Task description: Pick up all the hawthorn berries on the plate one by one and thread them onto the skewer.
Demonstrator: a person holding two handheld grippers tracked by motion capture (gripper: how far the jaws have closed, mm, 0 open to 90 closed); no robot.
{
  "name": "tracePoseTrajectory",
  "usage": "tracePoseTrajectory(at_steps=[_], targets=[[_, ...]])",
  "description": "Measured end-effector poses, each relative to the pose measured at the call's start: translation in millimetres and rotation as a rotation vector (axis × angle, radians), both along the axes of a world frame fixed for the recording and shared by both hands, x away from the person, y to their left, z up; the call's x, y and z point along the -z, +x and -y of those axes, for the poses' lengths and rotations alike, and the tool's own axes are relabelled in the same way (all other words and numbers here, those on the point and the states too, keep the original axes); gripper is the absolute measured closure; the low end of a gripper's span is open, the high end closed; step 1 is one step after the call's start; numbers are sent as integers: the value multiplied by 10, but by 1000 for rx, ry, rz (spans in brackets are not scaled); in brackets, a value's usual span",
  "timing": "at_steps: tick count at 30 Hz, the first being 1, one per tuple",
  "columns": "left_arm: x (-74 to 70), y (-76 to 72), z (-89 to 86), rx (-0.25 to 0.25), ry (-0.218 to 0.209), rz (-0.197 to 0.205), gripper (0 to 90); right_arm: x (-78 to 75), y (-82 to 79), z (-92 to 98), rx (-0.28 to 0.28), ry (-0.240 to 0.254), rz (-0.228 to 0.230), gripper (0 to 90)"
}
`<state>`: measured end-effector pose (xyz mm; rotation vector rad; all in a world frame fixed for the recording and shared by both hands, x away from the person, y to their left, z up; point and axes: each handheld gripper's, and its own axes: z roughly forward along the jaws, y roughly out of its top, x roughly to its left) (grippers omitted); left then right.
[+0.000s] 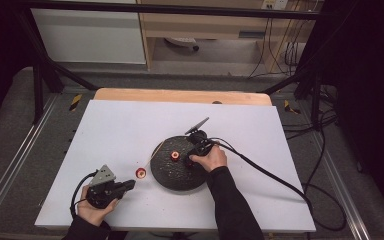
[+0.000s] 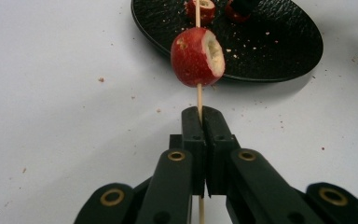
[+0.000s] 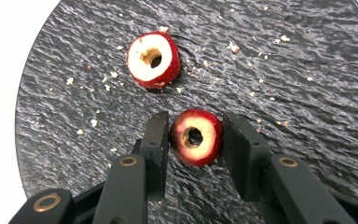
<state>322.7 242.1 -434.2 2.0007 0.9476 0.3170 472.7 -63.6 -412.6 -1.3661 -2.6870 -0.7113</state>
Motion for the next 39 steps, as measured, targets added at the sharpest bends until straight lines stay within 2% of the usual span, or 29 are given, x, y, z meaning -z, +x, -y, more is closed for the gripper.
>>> tracePoseTrajectory(at_steps=[22,31,39], targets=[[-5,-13,14,1,0,5,881,-149,-113,34,-3,55,34,635],[-13,-21,17,-2,-5,9,882,-210,-192,30,-4,109,63,635],[-19,-30,24,-2,-11,15,881,-280,-257,41,13,181,106,635]])
